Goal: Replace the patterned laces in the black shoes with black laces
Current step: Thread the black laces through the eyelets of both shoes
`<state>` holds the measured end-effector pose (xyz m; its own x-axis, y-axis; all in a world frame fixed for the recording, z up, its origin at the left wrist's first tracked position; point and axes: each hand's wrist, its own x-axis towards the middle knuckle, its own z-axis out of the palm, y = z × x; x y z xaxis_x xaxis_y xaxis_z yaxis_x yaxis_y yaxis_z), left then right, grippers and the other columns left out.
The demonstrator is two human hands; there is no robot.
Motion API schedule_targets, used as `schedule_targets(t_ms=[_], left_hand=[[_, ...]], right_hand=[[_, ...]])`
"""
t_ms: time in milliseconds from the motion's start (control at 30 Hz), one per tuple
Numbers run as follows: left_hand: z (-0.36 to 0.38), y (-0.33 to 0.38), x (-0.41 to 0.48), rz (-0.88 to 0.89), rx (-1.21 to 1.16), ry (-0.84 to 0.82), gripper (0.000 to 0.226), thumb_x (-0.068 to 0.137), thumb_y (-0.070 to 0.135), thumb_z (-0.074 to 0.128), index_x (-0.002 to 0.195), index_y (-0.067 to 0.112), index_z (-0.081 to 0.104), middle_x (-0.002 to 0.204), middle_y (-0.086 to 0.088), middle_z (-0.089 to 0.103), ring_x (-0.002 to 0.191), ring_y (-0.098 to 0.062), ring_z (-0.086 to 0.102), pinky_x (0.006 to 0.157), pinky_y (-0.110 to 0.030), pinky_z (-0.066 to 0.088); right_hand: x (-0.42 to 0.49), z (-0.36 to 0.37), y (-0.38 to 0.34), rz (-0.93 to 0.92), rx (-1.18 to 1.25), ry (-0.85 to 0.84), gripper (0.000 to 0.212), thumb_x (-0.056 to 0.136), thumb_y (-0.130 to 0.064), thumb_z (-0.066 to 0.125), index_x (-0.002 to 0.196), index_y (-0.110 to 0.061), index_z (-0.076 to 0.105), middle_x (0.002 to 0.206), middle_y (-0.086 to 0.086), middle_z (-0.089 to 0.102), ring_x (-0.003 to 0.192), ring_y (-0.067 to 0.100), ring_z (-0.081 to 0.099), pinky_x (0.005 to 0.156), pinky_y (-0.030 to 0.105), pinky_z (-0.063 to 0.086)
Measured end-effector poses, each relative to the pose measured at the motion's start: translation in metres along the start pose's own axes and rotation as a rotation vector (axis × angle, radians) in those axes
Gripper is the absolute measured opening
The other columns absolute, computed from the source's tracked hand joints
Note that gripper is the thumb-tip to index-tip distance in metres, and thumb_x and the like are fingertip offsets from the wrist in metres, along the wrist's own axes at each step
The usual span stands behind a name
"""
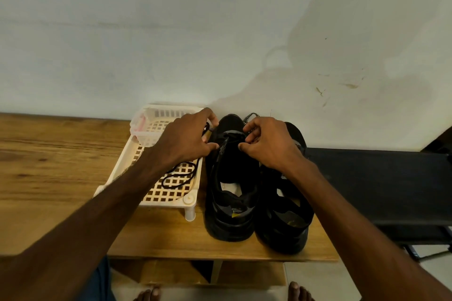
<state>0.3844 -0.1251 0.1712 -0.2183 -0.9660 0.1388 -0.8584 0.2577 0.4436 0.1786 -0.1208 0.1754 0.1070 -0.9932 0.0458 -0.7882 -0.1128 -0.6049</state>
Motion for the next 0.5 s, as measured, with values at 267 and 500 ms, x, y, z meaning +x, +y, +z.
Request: schedule_targets(t_ms=[267,500], left_hand=[[-0.0063,-0.0004,0.0041,0.046,-0.092,0.113,0.01,0.087,0.039,0.077,0.086,0.029,0.082,0.046,0.031,0.053,0.055,0.0,0.053,0.063,-0.024,0.042],[-0.0078,-0.0007,0.004,0.024,-0.158,0.079,0.014,0.086,0.043,0.077,0.085,0.029,0.083,0.077,0.018,0.072,0.075,-0.003,0.063,0.068,-0.024,0.046]], right_hand=[[0.0031,0.0044,0.0033,0.021,-0.001,0.016,0.028,0.083,-0.013,0.082,0.109,-0.015,0.071,0.08,-0.006,0.07,0.075,0.005,0.069,0.072,0.015,0.055],[0.0041,0.0054,0.0041,0.032,-0.002,0.015,0.028,0.083,-0.01,0.08,0.109,-0.014,0.071,0.08,-0.005,0.071,0.076,0.005,0.069,0.073,0.015,0.054]])
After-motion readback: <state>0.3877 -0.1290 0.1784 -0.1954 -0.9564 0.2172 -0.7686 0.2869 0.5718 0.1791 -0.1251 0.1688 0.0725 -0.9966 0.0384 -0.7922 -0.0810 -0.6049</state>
